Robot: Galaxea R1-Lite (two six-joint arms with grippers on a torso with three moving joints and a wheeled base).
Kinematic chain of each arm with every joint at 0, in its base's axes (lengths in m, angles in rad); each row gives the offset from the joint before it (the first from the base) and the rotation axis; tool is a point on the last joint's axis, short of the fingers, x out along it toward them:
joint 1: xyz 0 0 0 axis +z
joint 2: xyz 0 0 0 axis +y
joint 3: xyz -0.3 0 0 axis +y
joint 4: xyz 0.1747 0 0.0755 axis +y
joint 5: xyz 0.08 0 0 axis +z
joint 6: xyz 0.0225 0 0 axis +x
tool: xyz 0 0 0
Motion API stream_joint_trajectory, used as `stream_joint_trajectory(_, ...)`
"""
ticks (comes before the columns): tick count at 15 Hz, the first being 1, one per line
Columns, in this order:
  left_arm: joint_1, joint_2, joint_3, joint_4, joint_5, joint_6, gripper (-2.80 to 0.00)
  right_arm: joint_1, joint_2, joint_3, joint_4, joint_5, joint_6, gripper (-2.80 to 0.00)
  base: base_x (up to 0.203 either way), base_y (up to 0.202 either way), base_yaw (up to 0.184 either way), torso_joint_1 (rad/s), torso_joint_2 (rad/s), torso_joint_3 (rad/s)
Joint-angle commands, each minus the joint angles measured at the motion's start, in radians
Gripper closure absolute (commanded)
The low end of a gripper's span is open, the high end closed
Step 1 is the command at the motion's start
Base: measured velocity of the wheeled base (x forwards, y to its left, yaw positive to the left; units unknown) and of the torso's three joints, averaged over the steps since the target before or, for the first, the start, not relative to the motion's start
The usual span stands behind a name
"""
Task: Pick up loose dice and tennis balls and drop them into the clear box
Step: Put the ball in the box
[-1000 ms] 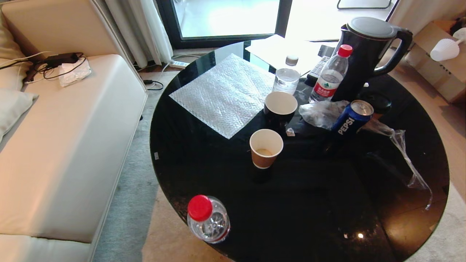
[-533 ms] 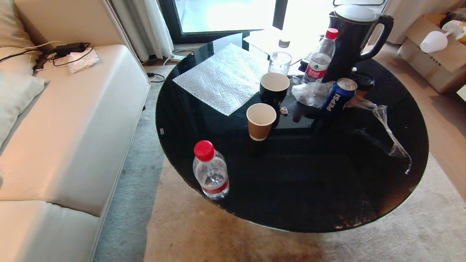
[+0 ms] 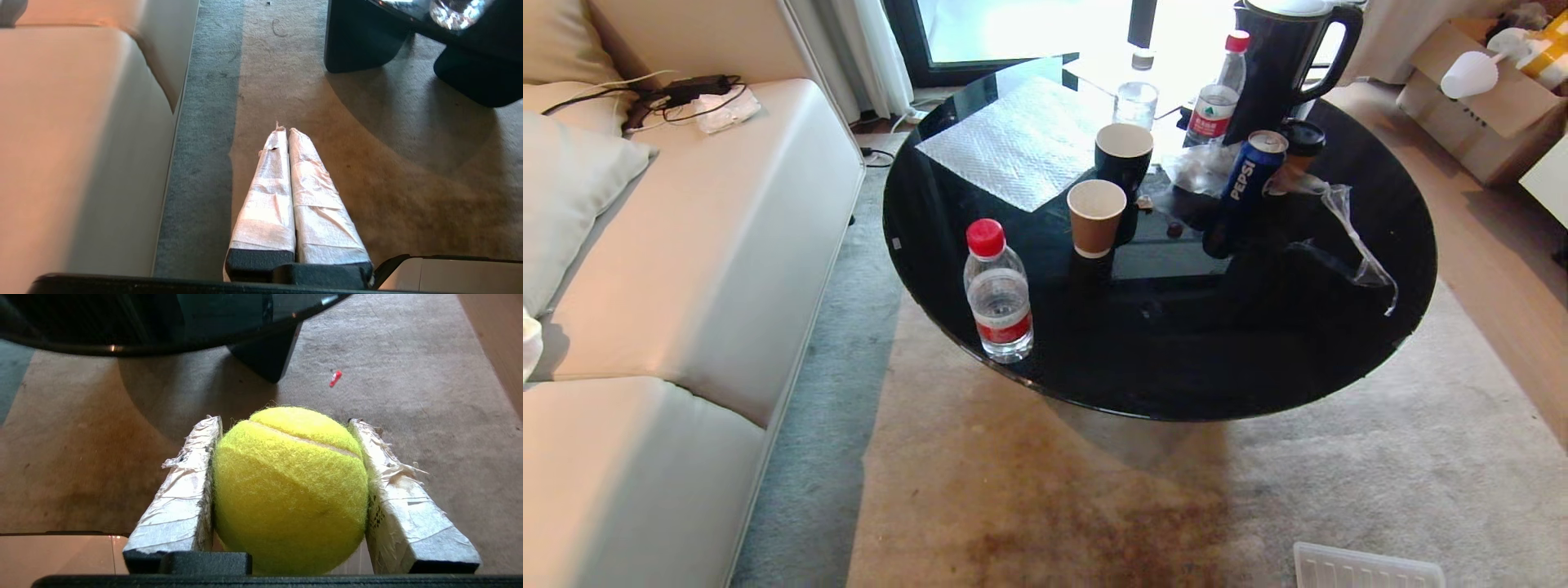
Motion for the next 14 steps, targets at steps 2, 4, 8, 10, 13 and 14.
stream_joint_trajectory(2, 0.000, 0.000, 0.002, 0.000, 0.001, 0.000, 0.00, 0.000, -0.001, 0.003, 0.002, -0.002, 0.005, 0.00, -0.182, 0.000, 0.000, 0.003, 0.00, -0.007)
stream_joint_trajectory(4, 0.000, 0.000, 0.002, 0.000, 0.001, 0.000, 0.00, 0.000, -0.001, 0.003, 0.002, -0.002, 0.005, 0.00, -0.184, 0.000, -0.001, 0.003, 0.00, 0.006)
stream_joint_trajectory(8, 0.000, 0.000, 0.002, 0.000, 0.001, 0.000, 0.00, 0.000, 0.000, 0.003, 0.002, -0.002, 0.000, 0.00, -0.170, 0.000, -0.002, 0.002, 0.01, 0.004)
stream_joint_trajectory(10, 0.000, 0.000, 0.002, 0.000, 0.001, 0.000, 0.00, 0.000, 0.000, 0.003, 0.002, -0.002, 0.000, 0.00, -0.026, 0.000, -0.002, 0.000, 0.00, 0.003)
stream_joint_trajectory(13, 0.000, 0.000, 0.002, 0.000, 0.001, 0.000, 0.00, 0.000, 0.000, 0.003, 0.001, 0.001, 0.000, 0.00, 0.000, 0.000, 0.000, 0.000, 0.00, 0.000)
stream_joint_trajectory(14, 0.000, 0.000, 0.002, 0.000, 0.001, 0.000, 0.00, 0.000, 0.000, 0.003, 0.001, 0.001, 0.000, 0.00, 0.000, 0.000, 0.000, 0.000, 0.00, 0.000)
